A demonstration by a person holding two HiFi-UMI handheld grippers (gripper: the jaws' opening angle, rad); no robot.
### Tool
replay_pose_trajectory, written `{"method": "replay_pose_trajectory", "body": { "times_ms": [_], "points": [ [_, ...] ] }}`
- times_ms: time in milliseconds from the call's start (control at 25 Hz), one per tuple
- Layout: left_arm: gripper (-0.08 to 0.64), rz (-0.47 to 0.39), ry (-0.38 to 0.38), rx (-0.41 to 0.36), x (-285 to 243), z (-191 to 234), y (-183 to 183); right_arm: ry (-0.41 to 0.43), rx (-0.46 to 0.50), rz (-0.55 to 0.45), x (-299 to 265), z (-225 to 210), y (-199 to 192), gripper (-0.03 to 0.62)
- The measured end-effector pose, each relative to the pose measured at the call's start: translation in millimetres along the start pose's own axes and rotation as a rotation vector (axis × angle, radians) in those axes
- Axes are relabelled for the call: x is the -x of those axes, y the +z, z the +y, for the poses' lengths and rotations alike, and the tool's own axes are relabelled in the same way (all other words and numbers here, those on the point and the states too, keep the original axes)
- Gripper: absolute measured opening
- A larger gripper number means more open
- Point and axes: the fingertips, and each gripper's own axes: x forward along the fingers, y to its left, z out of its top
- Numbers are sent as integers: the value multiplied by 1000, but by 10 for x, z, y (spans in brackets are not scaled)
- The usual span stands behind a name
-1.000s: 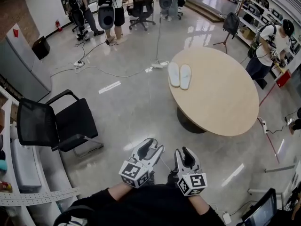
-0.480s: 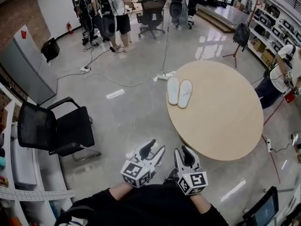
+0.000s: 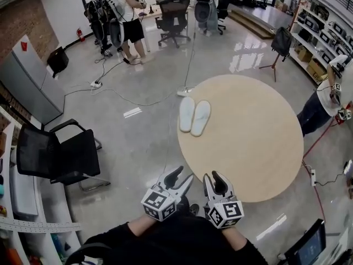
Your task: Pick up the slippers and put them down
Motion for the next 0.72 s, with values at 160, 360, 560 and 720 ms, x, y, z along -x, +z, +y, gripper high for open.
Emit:
{"method": "replay_pose_trajectory", "body": {
  "times_ms": [160,360,560,720],
  "points": [
    [190,16,14,-13,-74,-3,17,58,-35,7,-114,-11,-13,109],
    [190,19,35,-13,-232,139,30,86,-48,-2,-294,-109,12,109],
    [190,1,12,-14,-398,162,149,64,-42,-13,-395,-236,115,109],
    [190,16,-8,0,-516,327,214,38,-45,-7,-610,-307,181,108]
  ]
}}
